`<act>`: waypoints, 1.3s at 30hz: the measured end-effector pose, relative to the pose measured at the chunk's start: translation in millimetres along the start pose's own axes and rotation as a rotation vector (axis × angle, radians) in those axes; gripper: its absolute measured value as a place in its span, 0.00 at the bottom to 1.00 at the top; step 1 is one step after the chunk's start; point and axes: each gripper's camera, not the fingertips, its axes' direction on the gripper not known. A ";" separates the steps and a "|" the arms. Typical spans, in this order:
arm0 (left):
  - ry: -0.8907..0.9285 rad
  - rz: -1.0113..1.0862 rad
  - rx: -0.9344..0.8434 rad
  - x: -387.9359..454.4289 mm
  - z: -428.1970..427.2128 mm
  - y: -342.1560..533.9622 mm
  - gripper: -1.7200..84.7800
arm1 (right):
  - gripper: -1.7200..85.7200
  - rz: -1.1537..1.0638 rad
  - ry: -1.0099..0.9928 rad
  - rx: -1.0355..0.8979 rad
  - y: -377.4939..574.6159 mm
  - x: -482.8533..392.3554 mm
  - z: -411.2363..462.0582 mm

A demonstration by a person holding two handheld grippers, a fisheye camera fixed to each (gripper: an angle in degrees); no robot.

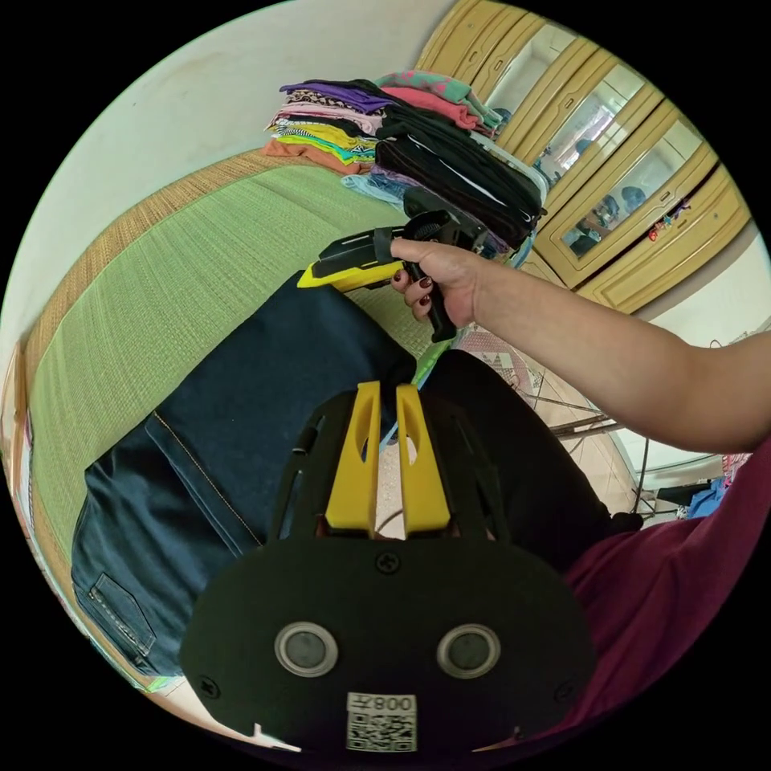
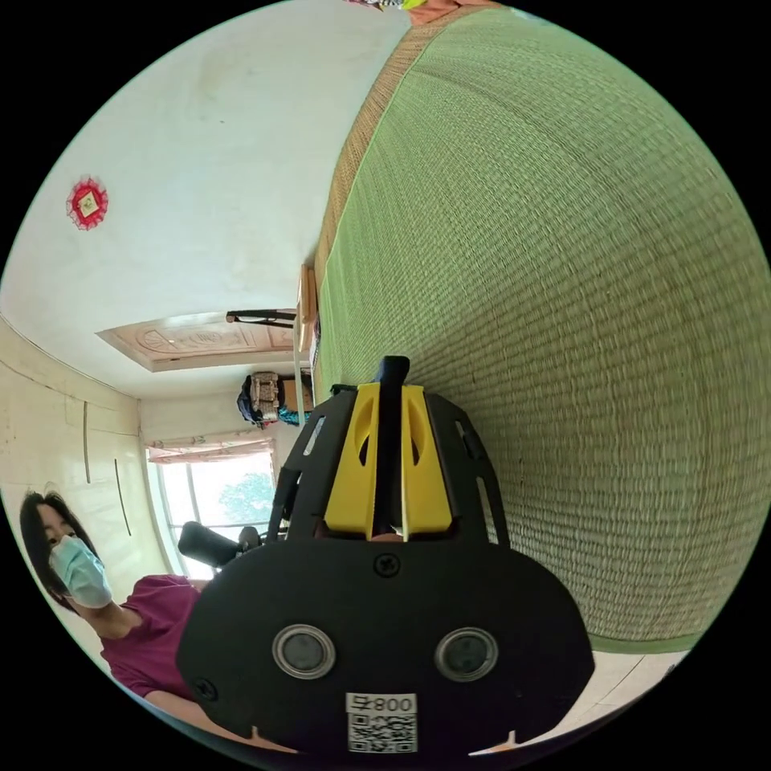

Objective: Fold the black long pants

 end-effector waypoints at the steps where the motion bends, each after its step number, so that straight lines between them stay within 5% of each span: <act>1: 0.015 0.007 0.003 -2.4 -1.4 4.0 0.06 | 0.07 -0.007 0.007 0.000 -0.3 -2.9 -1.7; 12: 0.141 0.099 0.166 -16.0 -21.6 37.2 0.05 | 0.05 -0.085 0.062 0.217 17.0 -69.0 -109.4; 19: 0.198 0.056 0.255 -63.6 -44.0 118.6 0.05 | 0.05 -0.138 0.038 0.274 32.7 -129.9 -93.2; 39: 0.292 -0.447 0.550 -314.8 -77.3 511.8 0.05 | 0.05 -0.333 0.098 -0.007 -2.8 -380.9 269.3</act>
